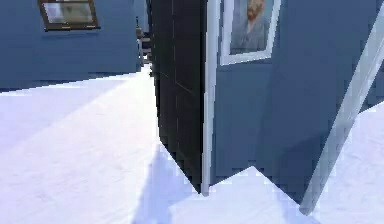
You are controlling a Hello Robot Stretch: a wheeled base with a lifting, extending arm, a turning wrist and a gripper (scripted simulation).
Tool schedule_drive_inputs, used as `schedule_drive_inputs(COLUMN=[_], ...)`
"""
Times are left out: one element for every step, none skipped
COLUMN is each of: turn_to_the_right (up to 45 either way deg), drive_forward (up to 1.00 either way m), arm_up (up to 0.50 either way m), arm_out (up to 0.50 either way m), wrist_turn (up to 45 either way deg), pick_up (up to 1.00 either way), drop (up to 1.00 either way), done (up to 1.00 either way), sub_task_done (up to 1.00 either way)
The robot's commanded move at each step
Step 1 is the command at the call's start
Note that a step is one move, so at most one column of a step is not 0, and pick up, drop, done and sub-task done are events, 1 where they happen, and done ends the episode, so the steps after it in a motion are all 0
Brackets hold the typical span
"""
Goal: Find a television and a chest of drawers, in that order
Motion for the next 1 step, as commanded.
schedule_drive_inputs(turn_to_the_right=[-45.0], drive_forward=[0.0], arm_up=[0.0], arm_out=[0.0], wrist_turn=[0.0], pick_up=[0.0], drop=[0.0], done=[0.0], sub_task_done=[0.0])
